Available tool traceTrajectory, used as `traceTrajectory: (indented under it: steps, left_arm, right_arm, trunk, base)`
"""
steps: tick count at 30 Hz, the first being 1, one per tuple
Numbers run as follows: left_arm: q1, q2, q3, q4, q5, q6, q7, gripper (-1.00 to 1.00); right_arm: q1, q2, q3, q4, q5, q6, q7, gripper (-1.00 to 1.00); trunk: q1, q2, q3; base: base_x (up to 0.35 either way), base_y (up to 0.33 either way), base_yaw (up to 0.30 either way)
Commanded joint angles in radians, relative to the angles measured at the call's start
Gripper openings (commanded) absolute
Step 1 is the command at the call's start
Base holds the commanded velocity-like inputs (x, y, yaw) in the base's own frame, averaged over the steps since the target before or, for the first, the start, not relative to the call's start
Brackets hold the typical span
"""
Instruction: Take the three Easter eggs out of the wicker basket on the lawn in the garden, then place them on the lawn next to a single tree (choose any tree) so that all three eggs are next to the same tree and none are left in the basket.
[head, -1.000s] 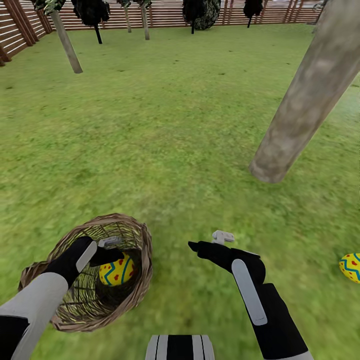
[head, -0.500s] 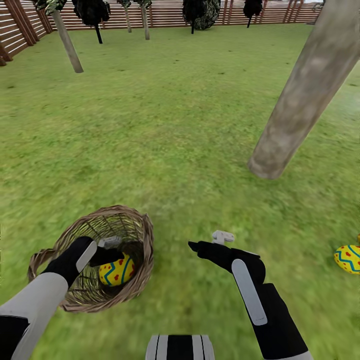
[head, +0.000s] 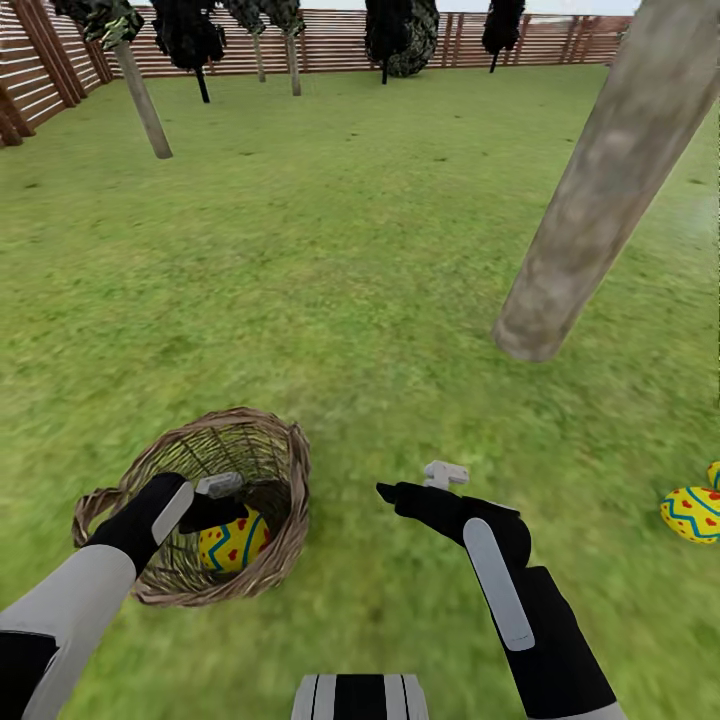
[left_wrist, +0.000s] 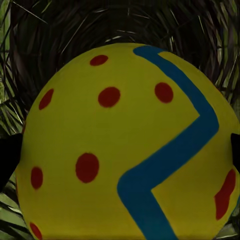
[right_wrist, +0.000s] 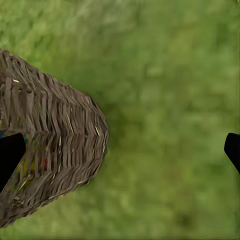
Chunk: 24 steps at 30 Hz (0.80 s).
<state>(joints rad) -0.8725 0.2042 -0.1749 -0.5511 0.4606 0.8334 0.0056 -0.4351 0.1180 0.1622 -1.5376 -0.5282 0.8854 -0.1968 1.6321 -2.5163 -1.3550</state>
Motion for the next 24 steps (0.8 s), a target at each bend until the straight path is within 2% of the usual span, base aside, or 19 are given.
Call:
traceTrajectory:
  steps: [1, 16, 24]
  left_arm:
    - [0.000, 0.001, -0.006, -0.001, 0.002, 0.003, 0.000, -1.00]
    - [0.000, 0.001, -0.009, -0.003, 0.001, 0.004, 0.001, -1.00]
    - [0.001, 0.001, -0.011, -0.012, 0.001, 0.044, 0.001, -1.00]
  right_arm:
    - [-0.001, 0.000, 0.000, -0.001, -0.010, 0.003, -0.010, 1.00]
    - [-0.001, 0.000, 0.002, 0.000, -0.009, 0.003, -0.011, 1.00]
    - [-0.001, 0.000, 0.001, 0.000, -0.009, 0.003, -0.012, 1.00]
  trunk:
    - [-0.001, 0.000, 0.003]
    - [-0.007, 0.003, 0.061]
    - [-0.011, 0.005, 0.092]
  base:
    - [-0.001, 0.000, 0.000]
    - [0.000, 0.000, 0.000]
    - [0.000, 0.000, 0.000]
